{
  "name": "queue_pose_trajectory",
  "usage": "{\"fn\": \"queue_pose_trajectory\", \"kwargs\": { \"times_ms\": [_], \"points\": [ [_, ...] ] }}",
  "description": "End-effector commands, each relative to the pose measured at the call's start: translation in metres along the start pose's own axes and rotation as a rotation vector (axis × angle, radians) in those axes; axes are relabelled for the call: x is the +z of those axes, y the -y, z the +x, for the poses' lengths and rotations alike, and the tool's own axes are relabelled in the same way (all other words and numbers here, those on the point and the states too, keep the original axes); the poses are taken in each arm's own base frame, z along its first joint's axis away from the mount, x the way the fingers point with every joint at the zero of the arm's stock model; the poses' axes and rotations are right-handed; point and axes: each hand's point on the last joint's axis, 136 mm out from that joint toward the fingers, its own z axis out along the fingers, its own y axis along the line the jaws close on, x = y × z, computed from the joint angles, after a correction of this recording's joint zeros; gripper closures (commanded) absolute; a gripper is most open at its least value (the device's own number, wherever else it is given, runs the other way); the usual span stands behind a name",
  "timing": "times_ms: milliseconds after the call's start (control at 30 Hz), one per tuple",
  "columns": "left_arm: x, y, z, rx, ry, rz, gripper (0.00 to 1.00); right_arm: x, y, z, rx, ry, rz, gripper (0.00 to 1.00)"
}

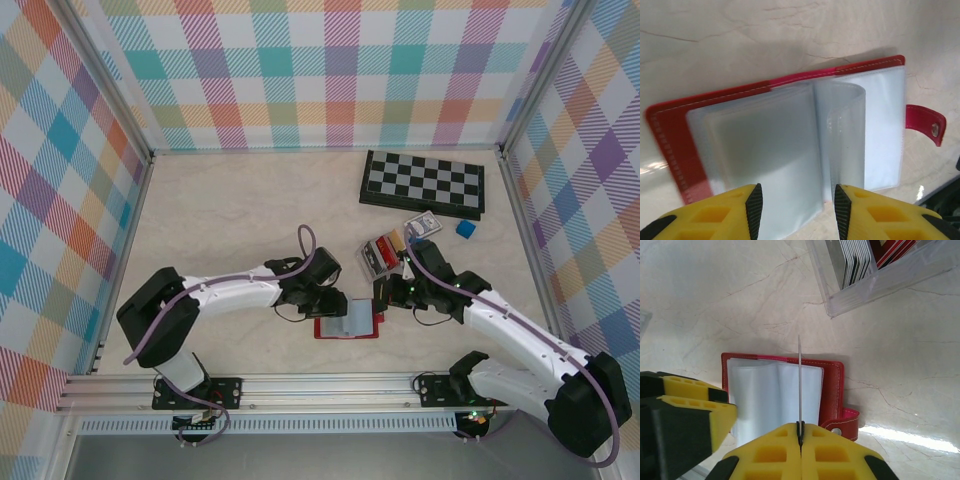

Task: Put the credit cards into the card holder
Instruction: Flip over the card slot on the card holder, then insert the credit card into the card slot.

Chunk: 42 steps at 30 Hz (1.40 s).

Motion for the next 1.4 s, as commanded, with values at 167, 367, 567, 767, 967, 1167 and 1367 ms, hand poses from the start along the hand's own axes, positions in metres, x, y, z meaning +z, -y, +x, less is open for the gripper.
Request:
{"fn": "queue_pose_trajectory", "kwargs": {
  "times_ms": [167,367,567,767,967,1167,1367],
  "points": [
    [0.010,0.061,-0.002,0.063,-0.073,0.230,0.52,-0.006,0.005,-0.002,0.039,0.033,0.028,0.94],
    [0.003,0.088,0.002,0.097,-0.099,0.330,0.44,-0.019,0.016,-0.008,0.068,0.110,0.070,0.94],
    [-0.036,0.009,-0.024,-0.030,0.153,0.063,0.42,-0.011,-0.026,-0.003,0.051,0.069,-0.158,0.95],
    [-0.039,-0.040,-0.016,-0.120,0.152,-0.064,0.40,0.017,-0.053,0.017,0.021,-0.051,-0.267,0.96],
    [-0.017,-0.042,-0.008,-0.168,0.093,-0.023,0.44,0.046,-0.036,0.032,0.072,-0.080,-0.246,0.96],
    [-0.007,-0.044,-0.004,-0.169,0.065,-0.020,0.49,0.057,-0.027,0.045,0.087,-0.102,-0.268,0.96],
    [0.004,-0.042,-0.002,-0.174,0.046,0.012,0.50,0.058,-0.030,0.046,0.090,-0.092,-0.303,0.96]
  ]
}}
